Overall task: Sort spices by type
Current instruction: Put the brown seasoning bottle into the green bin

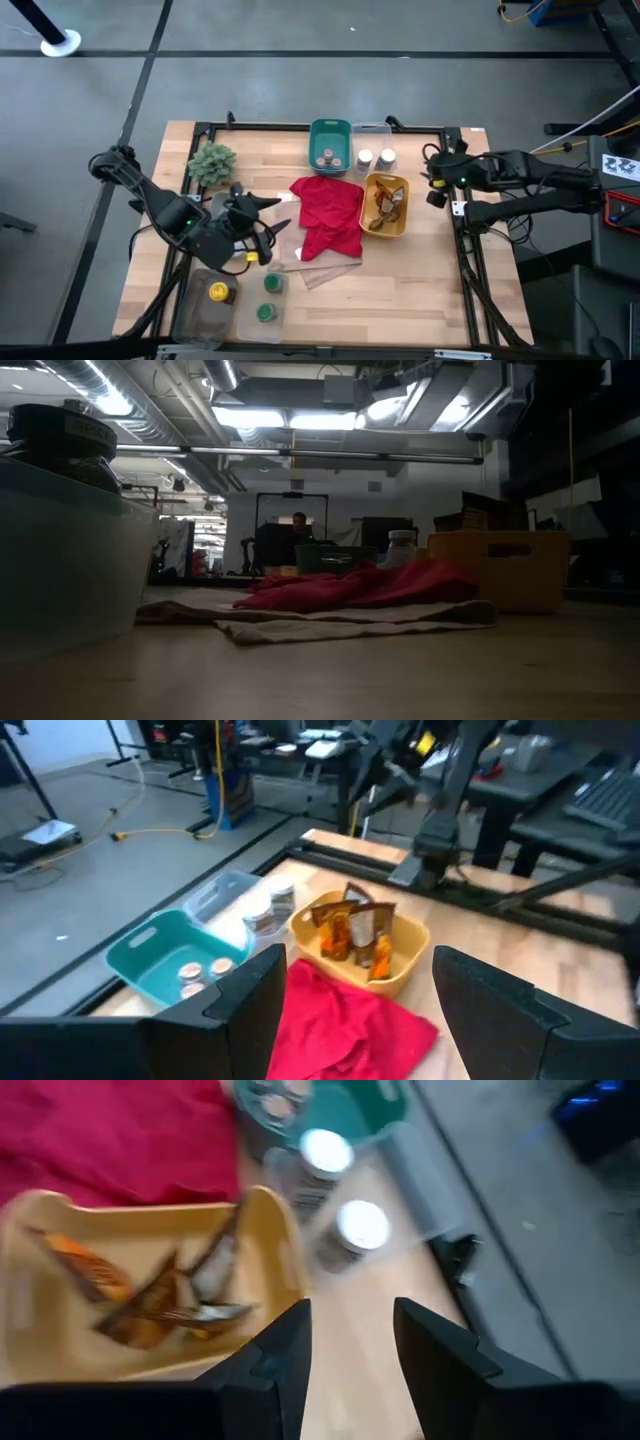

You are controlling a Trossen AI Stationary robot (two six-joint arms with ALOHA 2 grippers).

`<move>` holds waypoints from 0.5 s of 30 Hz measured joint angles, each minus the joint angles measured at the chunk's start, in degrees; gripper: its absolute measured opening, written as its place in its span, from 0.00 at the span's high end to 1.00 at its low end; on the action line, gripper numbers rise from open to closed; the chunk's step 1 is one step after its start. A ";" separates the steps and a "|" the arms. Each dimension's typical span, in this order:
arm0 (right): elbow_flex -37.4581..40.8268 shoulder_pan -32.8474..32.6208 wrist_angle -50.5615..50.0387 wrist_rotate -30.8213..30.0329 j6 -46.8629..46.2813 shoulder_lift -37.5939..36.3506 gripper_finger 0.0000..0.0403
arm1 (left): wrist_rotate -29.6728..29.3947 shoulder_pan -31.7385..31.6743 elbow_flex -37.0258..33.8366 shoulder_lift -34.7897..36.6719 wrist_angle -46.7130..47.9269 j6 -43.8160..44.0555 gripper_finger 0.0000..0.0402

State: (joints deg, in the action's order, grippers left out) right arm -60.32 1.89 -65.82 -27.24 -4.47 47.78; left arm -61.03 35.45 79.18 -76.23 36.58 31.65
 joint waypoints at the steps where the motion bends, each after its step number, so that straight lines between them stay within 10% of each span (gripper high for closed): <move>1: 0.44 0.00 0.62 1.61 0.00 -0.28 0.65 | 0.06 -0.27 0.00 -0.11 0.59 -0.13 0.41; 15: 4.80 0.00 3.78 9.96 0.01 0.55 0.65 | 19.39 -8.75 0.00 -0.48 2.54 27.62 0.41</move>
State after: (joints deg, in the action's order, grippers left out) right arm -55.52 1.89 -62.04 -17.28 -4.46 48.33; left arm -41.64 26.70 79.18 -76.71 39.13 59.27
